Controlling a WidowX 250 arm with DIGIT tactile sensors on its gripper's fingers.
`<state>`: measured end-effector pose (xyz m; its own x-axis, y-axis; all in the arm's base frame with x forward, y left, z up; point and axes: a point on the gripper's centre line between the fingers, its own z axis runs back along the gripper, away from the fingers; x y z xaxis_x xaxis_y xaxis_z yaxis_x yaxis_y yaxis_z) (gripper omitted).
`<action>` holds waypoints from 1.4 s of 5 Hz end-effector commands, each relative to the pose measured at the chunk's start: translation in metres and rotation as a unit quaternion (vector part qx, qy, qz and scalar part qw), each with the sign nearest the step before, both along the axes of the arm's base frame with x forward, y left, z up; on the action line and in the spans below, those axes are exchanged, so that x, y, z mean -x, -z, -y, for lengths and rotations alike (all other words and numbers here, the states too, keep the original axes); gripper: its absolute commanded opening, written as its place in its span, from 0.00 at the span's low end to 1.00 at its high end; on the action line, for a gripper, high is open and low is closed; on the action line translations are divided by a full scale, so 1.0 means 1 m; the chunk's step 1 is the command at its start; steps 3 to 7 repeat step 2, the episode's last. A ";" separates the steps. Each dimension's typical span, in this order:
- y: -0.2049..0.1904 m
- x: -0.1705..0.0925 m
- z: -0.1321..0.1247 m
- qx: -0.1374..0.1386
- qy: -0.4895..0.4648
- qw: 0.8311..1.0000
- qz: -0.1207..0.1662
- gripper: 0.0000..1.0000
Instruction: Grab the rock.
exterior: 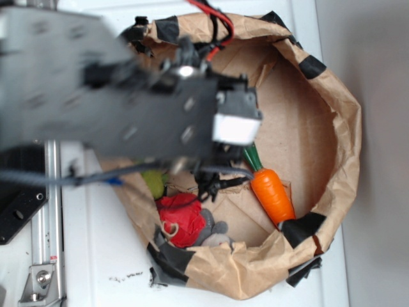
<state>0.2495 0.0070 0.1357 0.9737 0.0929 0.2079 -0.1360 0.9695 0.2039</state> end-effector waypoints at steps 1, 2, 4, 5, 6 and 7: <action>-0.094 -0.008 -0.011 0.036 -0.065 0.994 0.077 0.00; -0.086 -0.008 -0.013 0.038 -0.067 0.994 0.075 0.00; -0.086 -0.008 -0.013 0.038 -0.067 0.994 0.075 0.00; -0.086 -0.008 -0.013 0.038 -0.067 0.994 0.075 0.00; -0.086 -0.008 -0.013 0.038 -0.067 0.994 0.075 0.00; -0.086 -0.008 -0.013 0.038 -0.067 0.994 0.075 0.00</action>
